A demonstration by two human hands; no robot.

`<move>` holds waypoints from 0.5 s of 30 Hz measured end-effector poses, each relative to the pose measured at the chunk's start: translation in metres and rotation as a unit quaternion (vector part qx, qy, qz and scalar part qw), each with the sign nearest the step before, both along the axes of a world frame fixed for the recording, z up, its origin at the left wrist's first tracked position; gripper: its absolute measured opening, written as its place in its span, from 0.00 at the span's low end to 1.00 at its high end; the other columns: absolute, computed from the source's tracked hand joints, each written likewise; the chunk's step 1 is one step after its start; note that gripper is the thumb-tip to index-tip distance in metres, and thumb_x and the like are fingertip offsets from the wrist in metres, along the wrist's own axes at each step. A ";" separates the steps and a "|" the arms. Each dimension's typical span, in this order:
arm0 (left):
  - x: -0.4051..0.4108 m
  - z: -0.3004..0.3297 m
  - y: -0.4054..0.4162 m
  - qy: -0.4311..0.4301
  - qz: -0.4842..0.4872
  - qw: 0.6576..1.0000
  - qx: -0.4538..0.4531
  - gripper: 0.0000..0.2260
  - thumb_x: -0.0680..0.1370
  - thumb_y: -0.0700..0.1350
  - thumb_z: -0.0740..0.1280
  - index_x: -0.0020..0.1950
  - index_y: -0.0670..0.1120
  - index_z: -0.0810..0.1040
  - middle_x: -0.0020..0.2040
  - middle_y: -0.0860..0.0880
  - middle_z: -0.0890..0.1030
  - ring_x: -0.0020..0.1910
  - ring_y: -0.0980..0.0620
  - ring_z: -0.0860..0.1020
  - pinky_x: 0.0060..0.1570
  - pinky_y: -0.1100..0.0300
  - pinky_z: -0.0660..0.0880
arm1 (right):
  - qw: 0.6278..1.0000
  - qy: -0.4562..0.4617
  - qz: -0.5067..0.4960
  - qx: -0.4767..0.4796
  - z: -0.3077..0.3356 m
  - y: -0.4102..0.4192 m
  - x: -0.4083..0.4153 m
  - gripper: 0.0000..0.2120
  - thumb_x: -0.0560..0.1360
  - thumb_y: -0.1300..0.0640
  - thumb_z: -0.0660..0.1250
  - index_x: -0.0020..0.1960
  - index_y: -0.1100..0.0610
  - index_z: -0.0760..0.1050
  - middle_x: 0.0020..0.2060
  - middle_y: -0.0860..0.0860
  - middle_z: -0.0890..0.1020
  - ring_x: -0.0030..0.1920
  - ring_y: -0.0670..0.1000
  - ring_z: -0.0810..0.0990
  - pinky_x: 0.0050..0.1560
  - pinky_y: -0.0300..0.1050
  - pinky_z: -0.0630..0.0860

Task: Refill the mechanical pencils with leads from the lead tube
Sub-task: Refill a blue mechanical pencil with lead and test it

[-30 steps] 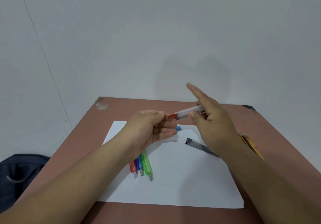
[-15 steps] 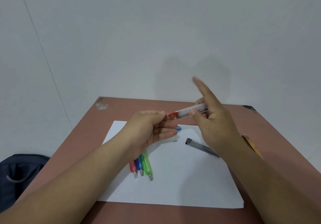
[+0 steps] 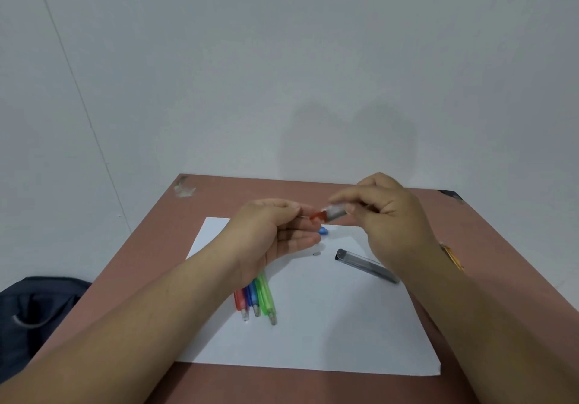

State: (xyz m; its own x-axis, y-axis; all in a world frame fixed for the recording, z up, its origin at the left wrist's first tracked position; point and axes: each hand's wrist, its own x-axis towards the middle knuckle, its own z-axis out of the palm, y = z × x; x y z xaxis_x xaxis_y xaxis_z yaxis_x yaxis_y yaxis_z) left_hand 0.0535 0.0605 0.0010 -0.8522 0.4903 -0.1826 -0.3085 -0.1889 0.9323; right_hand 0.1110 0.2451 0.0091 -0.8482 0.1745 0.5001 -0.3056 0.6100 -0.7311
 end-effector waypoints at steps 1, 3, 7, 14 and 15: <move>0.000 0.000 0.000 0.001 0.001 1.000 -0.001 0.11 0.84 0.36 0.59 0.56 0.33 0.80 0.51 0.34 0.84 0.42 0.43 0.85 0.47 0.56 0.84 | 1.000 -0.005 -0.004 -0.009 0.000 -0.001 0.000 0.23 0.78 0.68 0.66 0.54 0.39 0.82 0.45 0.45 0.76 0.42 0.43 0.75 0.43 0.29 0.70; 0.000 0.000 -0.001 0.002 0.001 1.000 -0.006 0.10 0.83 0.35 0.60 0.55 0.33 0.80 0.50 0.34 0.84 0.41 0.44 0.85 0.45 0.57 0.84 | 0.999 -0.020 -0.016 -0.035 -0.001 0.000 -0.001 0.25 0.79 0.66 0.66 0.62 0.36 0.78 0.48 0.41 0.76 0.41 0.42 0.75 0.46 0.33 0.72; 0.001 -0.001 -0.001 0.023 -0.003 0.999 -0.029 0.07 0.81 0.34 0.65 0.55 0.34 0.81 0.49 0.36 0.85 0.41 0.46 0.85 0.42 0.61 0.83 | 0.998 -0.019 -0.020 -0.048 -0.001 0.002 -0.001 0.24 0.80 0.64 0.66 0.61 0.34 0.77 0.48 0.39 0.75 0.43 0.42 0.75 0.47 0.37 0.71; 0.002 -0.004 0.002 0.059 -0.001 0.997 -0.056 0.07 0.77 0.39 0.72 0.51 0.36 0.82 0.48 0.40 0.86 0.44 0.47 0.85 0.48 0.60 0.82 | 0.998 -0.024 -0.015 -0.053 -0.002 0.000 -0.001 0.24 0.79 0.65 0.66 0.58 0.34 0.78 0.49 0.41 0.79 0.43 0.42 0.75 0.45 0.33 0.70; 0.002 -0.004 0.002 0.064 0.000 0.996 -0.060 0.07 0.77 0.39 0.72 0.51 0.36 0.82 0.47 0.40 0.86 0.44 0.47 0.85 0.48 0.60 0.82 | 0.998 -0.022 -0.012 -0.052 -0.002 0.000 -0.001 0.24 0.79 0.65 0.67 0.58 0.35 0.78 0.48 0.42 0.79 0.42 0.42 0.74 0.44 0.32 0.70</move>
State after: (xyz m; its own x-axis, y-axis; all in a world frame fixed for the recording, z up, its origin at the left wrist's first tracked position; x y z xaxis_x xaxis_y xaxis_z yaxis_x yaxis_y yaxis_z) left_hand 0.0554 0.0629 -0.0027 -0.8721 0.4716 -0.1307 -0.1862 -0.0729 0.9798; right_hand 0.1099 0.2449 0.0069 -0.8643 0.2438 0.4400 -0.2574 0.5371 -0.8033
